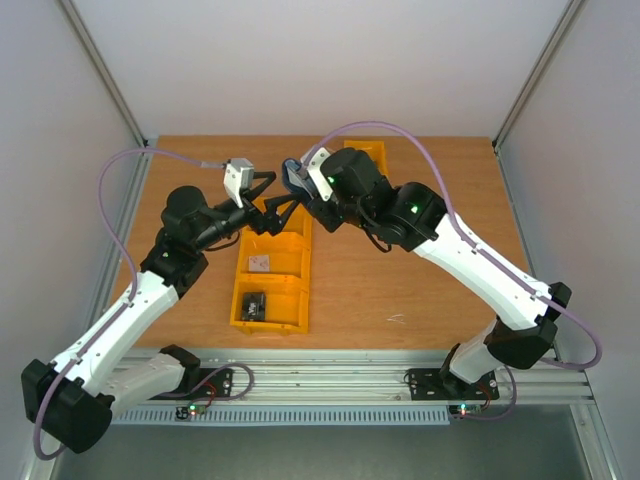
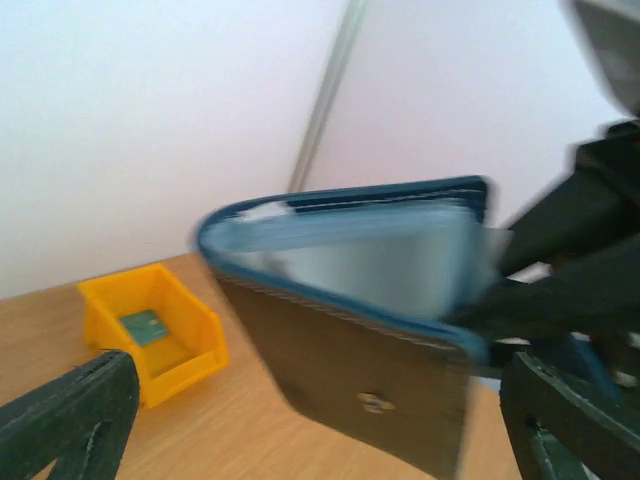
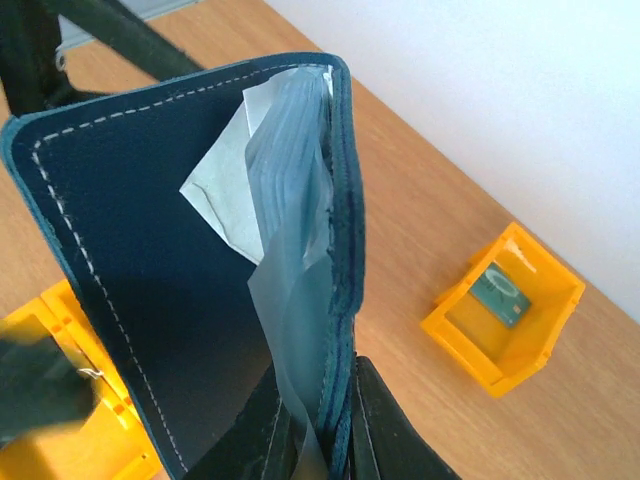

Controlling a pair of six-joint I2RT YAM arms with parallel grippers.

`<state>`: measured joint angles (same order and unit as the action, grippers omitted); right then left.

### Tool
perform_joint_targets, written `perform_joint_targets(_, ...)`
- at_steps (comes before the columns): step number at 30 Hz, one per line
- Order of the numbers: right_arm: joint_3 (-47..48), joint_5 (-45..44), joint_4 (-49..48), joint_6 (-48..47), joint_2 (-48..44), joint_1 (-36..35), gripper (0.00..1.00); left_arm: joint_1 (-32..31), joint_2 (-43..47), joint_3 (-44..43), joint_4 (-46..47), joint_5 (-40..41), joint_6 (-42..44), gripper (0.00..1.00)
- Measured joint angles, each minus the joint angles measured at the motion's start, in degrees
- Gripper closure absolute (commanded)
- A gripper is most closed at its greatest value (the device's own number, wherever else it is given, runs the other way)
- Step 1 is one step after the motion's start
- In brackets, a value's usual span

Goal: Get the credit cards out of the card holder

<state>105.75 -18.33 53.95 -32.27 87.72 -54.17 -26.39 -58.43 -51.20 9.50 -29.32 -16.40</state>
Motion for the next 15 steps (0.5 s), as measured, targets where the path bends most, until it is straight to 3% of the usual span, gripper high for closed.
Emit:
perform_joint_targets(3, -0.04, 0.76, -0.39, -0.94, -0.17, -0.13, 0.99, 0.00, 0.00, 0.00, -1.31, 5.11, -0.85, 0.33)
perform_joint_targets(4, -0.24, 0.94, -0.90, -1.27, -0.37, 0.00, 0.99, -0.02, 0.09, -0.02, -1.75, 6.56, -0.59, 0.38)
perform_joint_targets(8, -1.75, 4.22, -2.14, -1.92, -1.70, 1.29, 0.99, -0.28, 0.66, -0.04, -3.28, 9.77, -0.94, 0.43)
perform_joint_targets(15, -3.08, 24.00, -1.86, -2.08, -6.16, 6.45, 0.99, -0.04, 0.76, 0.66, -2.97, 8.22, -1.22, 0.46)
